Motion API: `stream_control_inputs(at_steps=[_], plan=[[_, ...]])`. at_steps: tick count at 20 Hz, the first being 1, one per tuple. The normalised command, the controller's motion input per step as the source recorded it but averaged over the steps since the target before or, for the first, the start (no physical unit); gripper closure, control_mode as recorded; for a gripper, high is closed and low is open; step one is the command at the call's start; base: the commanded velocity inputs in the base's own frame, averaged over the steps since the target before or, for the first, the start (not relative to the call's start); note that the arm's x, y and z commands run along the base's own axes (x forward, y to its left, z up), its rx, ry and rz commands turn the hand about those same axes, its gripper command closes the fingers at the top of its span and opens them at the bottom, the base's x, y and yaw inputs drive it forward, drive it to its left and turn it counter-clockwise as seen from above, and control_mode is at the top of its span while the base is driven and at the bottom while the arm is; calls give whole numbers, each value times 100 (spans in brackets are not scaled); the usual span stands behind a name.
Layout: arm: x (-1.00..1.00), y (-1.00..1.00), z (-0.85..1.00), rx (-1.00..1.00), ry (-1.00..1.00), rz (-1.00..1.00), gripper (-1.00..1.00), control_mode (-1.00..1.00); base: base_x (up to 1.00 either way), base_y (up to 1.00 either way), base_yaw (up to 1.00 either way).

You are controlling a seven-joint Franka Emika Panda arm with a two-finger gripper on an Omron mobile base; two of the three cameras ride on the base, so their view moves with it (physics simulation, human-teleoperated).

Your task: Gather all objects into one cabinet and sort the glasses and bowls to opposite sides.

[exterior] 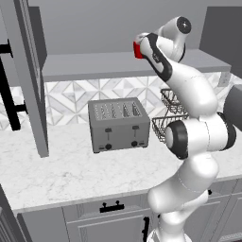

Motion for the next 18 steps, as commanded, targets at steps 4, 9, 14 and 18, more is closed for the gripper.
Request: stream_control_inputs(at_steps=[4, 9, 14, 18], plan=[[10, 0, 0, 0, 0, 0, -100, -100, 0, 0, 0], [1, 13, 0, 0, 0, 0, -100, -100, 0, 0, 0], [4, 18, 0, 0, 0, 0, -100, -100, 0, 0, 0], [12, 2, 0, 0, 0, 0, -100, -100, 0, 0, 0]])
